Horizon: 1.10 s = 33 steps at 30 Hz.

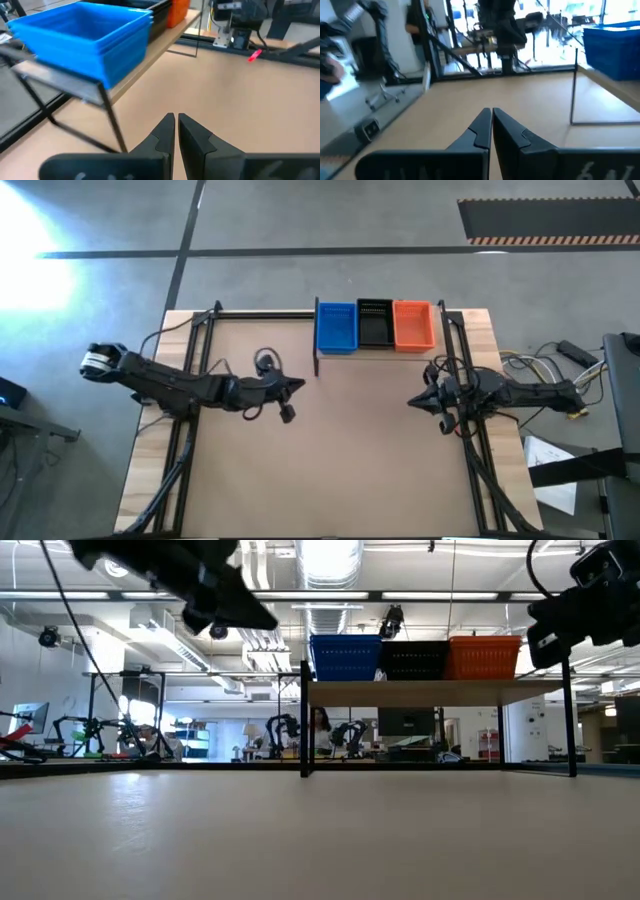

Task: Stack baskets on shelf by color
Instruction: Return to Home Position

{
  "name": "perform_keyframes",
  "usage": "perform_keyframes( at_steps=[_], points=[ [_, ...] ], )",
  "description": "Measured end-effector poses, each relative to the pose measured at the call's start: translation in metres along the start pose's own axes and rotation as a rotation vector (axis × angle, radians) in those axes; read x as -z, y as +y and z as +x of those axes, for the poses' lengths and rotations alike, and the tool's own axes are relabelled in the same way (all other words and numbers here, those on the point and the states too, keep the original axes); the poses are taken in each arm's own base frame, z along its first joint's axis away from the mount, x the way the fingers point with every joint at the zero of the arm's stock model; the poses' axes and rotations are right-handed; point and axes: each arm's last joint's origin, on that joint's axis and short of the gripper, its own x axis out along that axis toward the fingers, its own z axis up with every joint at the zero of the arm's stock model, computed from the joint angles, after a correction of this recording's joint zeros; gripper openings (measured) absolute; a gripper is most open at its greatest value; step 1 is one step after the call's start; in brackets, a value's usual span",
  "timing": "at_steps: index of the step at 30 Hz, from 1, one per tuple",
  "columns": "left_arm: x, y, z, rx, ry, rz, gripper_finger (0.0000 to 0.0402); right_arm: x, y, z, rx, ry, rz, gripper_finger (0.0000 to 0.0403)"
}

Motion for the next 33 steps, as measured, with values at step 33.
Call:
perform_keyframes(
  at_steps=[33],
  points=[
    [0.119, 0.104, -0.101, 0.286, -0.330, -0.058, 0.0006, 0.004, 0.000, -0.001, -0.002, -0.029, 0.062, 0.0009]
  ],
)
